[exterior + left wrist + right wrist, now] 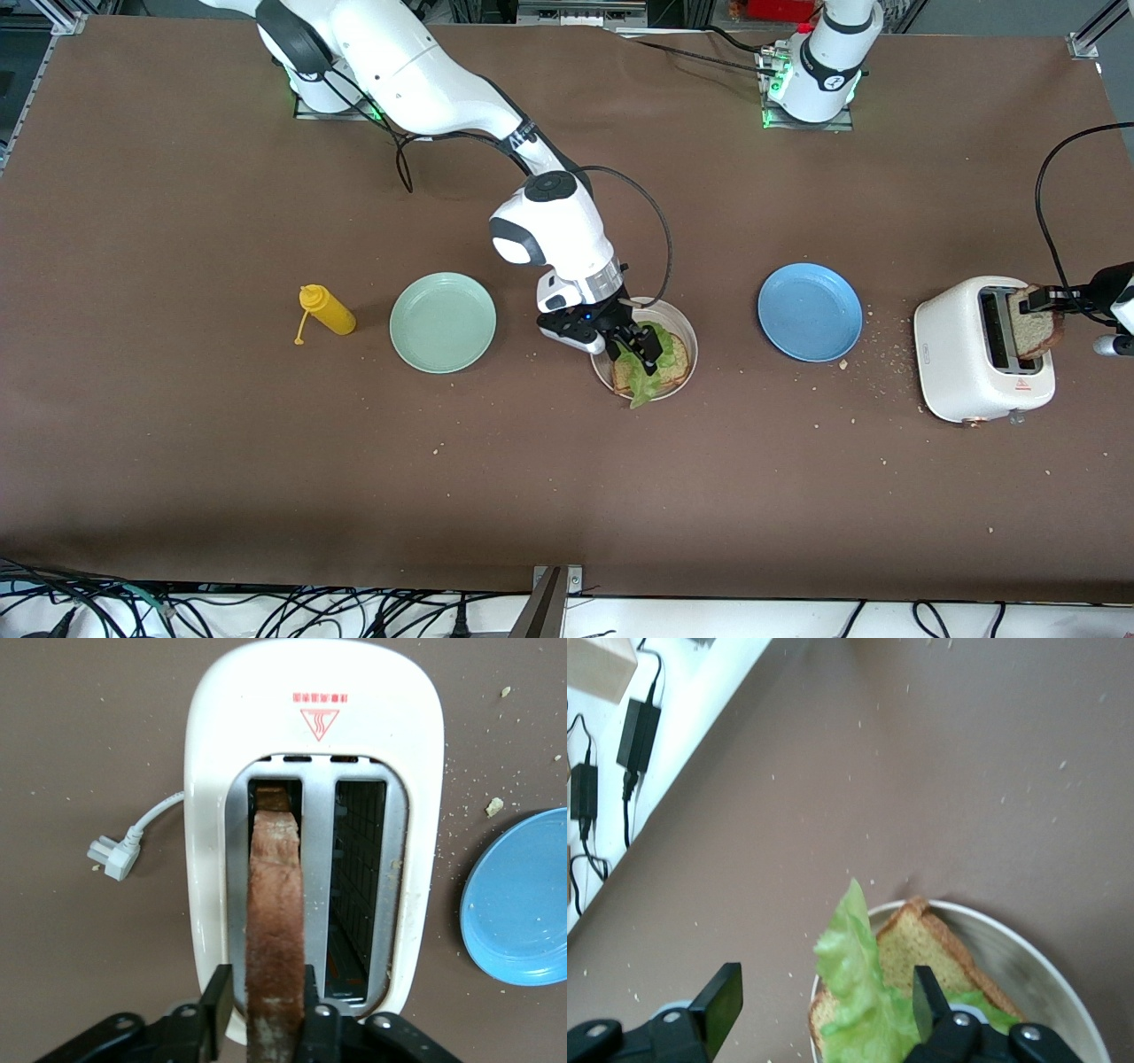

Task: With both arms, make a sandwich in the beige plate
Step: 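Withdraw the right gripper while the left gripper lifts bread from the toaster, then carry the bread slice with the left gripper and lay it on the lettuce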

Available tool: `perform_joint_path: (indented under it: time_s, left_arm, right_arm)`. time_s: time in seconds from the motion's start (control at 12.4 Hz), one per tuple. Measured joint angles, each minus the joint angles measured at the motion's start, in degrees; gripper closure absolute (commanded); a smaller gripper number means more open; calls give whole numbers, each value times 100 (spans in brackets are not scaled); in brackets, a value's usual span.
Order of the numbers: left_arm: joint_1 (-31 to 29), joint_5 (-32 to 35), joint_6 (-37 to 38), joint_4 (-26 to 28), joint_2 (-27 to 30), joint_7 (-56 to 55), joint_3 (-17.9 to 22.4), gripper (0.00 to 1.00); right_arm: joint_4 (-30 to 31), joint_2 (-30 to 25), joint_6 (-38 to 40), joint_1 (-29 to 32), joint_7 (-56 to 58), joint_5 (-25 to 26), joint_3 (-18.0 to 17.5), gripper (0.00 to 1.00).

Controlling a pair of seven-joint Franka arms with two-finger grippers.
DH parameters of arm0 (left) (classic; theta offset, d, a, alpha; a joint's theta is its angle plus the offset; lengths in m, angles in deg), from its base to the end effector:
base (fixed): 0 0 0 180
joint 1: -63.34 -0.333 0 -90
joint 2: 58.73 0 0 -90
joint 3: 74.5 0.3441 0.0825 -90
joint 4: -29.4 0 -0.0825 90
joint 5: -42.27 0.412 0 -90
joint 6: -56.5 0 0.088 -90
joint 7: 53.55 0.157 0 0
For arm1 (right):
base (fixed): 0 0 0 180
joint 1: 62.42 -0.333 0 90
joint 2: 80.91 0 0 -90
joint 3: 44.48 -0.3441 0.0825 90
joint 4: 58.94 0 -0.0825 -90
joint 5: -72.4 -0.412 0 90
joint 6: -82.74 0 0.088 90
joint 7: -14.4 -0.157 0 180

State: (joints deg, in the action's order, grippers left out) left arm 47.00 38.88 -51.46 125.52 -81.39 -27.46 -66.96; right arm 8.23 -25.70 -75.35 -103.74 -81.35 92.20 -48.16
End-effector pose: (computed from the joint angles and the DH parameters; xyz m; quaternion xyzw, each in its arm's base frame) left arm 0.6149 0.2575 0.3239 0.9957 -0.0102 -0.0831 0.0404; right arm 0.6333 0.6172 0.2347 -0.8985 0.3032 -0.1866 0.2569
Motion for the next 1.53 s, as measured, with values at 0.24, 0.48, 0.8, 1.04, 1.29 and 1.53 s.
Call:
perform_joint_path:
  time_s: [0.24, 0.48, 0.8, 1.04, 1.29, 1.53]
  left_arm:
    - [101, 4, 702, -677, 7, -43, -32, 100]
    - [166, 42, 1488, -1429, 28, -70, -33, 100]
    - [563, -31, 2551, -2070, 34, -75, -158, 100]
    - [1051, -1400, 2888, -2086, -76, -269, -177, 100]
    - [1363, -2723, 3009, -2053, -590, -850, -201, 100]
    - [2043, -4290, 2966, -2033, -1412, -1236, -223, 100]
  right_arm:
    - [-15, -544, 1425, 670, 920, -25, -720, 14]
    - [-44, -1158, 2685, 1297, 2623, -1001, -970, 14]
    - [-59, -2135, 4680, 2509, 5063, -1698, -989, 14]
    - [-49, -2583, 5768, 3381, 6667, -1734, -968, 6]
    - [38, -2767, 6136, 3948, 8333, -1736, -606, 2]
    - [321, -2823, 6132, 4055, 9548, -1739, 138, 1]
